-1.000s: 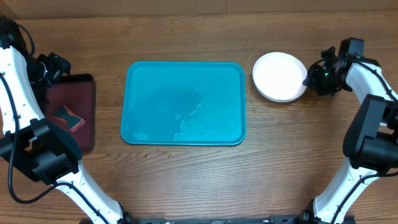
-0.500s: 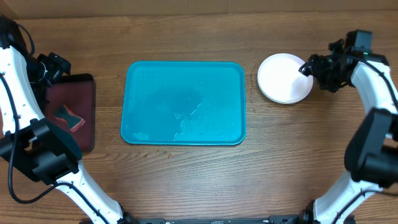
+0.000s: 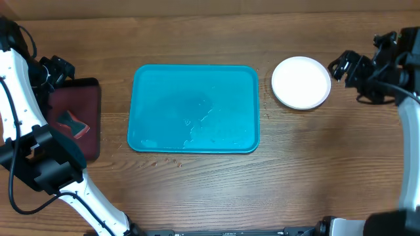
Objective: Clean dirty plates on tray and stack at the side
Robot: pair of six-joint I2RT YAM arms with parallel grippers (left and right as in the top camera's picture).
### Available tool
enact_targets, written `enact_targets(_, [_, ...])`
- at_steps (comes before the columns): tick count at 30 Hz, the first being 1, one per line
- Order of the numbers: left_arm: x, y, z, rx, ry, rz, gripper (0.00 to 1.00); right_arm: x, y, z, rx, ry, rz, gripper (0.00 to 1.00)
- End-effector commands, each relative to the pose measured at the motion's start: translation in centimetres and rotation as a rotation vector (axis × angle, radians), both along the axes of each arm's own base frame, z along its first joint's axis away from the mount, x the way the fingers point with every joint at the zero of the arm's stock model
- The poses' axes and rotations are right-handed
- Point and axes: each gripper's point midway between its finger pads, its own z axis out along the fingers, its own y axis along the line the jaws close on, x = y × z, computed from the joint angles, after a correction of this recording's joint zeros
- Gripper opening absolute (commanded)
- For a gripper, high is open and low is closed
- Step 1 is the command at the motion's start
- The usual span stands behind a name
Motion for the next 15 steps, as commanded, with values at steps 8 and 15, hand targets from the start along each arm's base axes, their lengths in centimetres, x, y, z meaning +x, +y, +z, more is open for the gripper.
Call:
enact_targets(8, [0.1,0.1,0.5,0.0,-0.016,0.007,1.0,-10.6,5.6,6.2,0.036,-0.098,0.161,1.0])
enact_targets(15, [0.1,0.1,0.5,0.0,-0.016,0.007,1.0,-16.6,7.0,4.4,0.107,0.118,0.143,1.0])
